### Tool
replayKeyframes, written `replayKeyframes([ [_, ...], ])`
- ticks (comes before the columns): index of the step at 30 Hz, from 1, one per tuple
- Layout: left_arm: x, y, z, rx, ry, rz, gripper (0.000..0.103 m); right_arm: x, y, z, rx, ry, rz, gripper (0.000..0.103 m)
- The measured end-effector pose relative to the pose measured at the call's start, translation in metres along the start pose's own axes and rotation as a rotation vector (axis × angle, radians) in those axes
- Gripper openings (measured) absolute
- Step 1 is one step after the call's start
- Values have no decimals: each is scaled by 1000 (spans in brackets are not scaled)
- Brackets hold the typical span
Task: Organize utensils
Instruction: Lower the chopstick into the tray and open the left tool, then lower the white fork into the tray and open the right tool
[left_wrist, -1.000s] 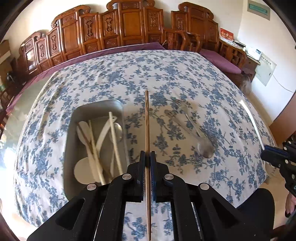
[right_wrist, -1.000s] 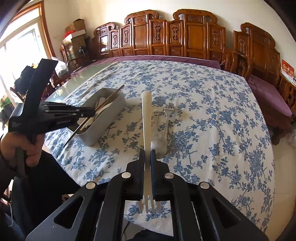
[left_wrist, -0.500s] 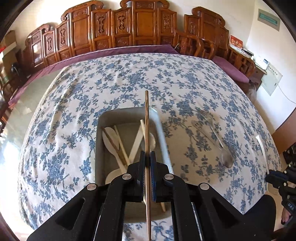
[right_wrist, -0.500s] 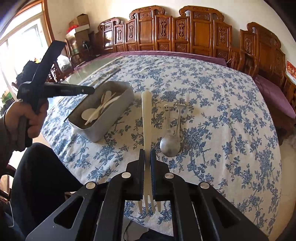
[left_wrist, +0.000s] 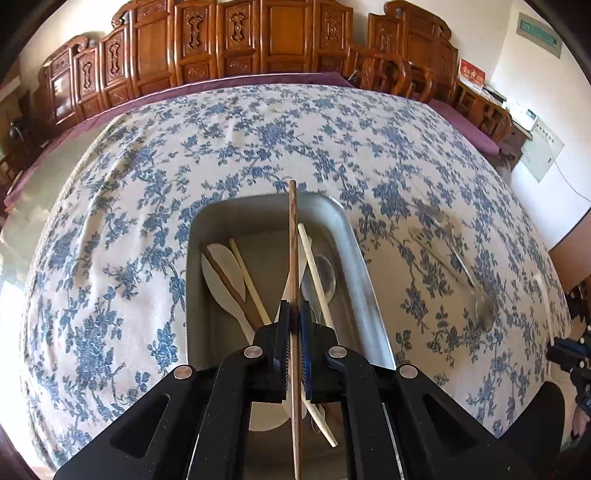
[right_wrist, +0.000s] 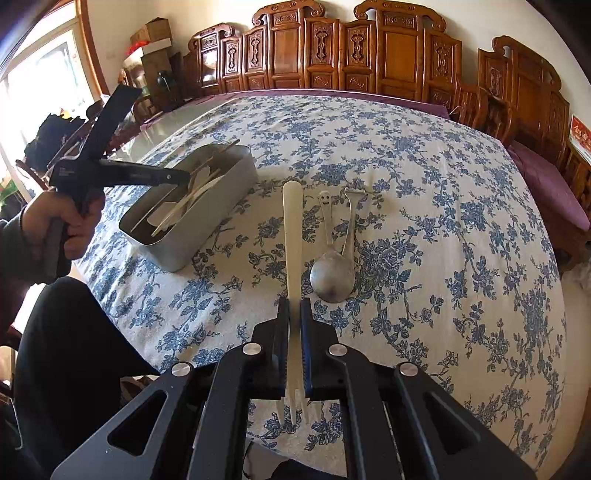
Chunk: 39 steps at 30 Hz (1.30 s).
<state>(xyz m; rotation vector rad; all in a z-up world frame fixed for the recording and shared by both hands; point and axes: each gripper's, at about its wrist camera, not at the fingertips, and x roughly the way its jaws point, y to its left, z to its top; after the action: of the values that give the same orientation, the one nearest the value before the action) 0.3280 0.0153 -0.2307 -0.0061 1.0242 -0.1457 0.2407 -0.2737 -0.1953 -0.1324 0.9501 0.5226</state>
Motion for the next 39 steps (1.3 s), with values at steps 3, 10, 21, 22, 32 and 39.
replayKeyframes([
  [3,7,1,-3,3,15,3,4,0,2,0,-6,-2,-1,7],
  [10,12,3,-7,9,33,-3,4,-2,13,2,-25,-6,-6,7],
  [21,-30,18,-12,14,-27,-7,15,9,48,19,-28,-7,36,7],
  [22,-39,22,-13,13,-42,-8,16,10,53,23,-32,-8,41,7],
  [32,-100,63,-25,-4,-115,26,18,35,105,61,-63,-9,80,7],
  [39,-122,92,-42,-46,-146,39,21,61,132,90,-64,8,82,7],
])
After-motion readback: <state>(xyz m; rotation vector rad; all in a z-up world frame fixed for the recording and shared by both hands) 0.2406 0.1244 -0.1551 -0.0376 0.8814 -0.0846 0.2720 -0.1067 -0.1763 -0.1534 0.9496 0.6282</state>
